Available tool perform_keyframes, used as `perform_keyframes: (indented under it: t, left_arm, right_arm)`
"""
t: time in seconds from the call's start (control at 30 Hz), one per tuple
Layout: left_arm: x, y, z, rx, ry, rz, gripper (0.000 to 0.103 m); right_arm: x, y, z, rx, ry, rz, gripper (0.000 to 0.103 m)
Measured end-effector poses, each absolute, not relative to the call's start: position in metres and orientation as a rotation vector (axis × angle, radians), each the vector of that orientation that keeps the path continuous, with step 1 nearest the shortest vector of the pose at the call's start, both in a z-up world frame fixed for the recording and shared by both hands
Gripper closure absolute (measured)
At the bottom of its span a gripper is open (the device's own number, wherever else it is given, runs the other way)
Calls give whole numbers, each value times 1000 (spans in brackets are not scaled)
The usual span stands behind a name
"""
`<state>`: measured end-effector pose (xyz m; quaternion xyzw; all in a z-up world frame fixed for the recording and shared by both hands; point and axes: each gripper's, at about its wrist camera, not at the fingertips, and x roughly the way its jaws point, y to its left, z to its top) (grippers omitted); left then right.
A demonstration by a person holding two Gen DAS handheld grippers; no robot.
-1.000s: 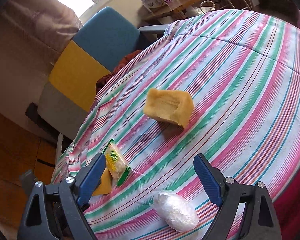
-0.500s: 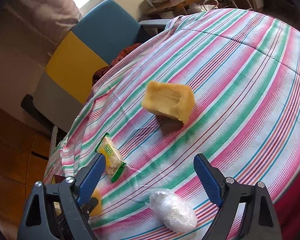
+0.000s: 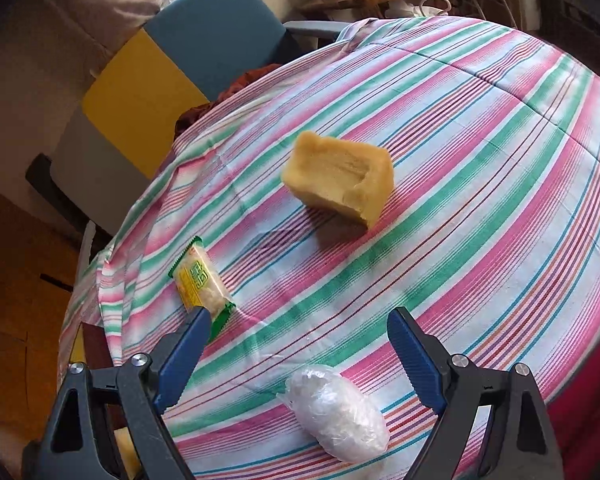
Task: Organize objects
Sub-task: 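Grasp another yellow sponge block with the left gripper, then grasp the WEIDAN snack bar with the right gripper while the left holds the sponge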
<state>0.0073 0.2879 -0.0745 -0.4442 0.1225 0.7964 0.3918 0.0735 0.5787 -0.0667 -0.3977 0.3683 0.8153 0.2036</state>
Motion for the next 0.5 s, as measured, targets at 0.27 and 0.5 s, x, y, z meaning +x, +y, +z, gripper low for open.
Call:
perform_keyframes:
  t: [0.27,0.5]
  left_arm:
    - [21,269,-63,-1091,307,2054,69]
    - [30,254,-39,-1022,302,2120,69]
  right_arm:
    - [65,570,-72,-1194,932,2269,13]
    - [61,565,-76,-1243,871,2259,13]
